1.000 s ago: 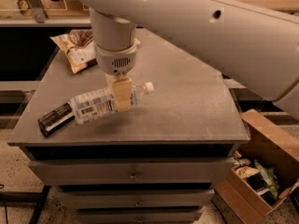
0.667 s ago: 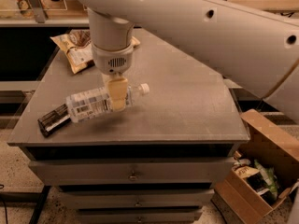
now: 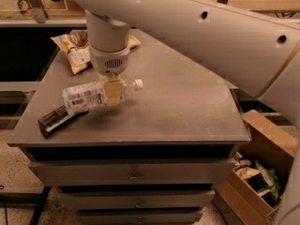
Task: Move blue plastic bottle near rxbar chocolate
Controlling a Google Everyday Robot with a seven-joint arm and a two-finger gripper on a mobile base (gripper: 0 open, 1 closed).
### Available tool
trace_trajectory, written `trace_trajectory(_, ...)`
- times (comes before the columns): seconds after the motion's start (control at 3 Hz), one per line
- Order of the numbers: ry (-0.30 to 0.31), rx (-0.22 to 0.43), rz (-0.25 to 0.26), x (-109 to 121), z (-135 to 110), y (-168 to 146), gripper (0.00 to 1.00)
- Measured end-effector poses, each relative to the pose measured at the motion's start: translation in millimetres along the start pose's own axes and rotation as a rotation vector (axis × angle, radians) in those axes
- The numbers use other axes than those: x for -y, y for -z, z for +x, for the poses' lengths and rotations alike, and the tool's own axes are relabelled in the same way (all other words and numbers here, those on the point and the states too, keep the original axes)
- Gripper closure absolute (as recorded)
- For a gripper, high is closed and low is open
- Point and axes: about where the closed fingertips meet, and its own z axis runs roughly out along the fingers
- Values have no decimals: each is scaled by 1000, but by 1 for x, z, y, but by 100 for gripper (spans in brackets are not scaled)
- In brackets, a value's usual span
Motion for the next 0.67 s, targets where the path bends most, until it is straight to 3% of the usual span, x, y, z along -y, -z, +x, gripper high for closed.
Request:
trace_trajectory(0.33,1,1,4,0,-1,0,0)
trace_trajectory(0.67,16,20,37,-3,2,-11,0)
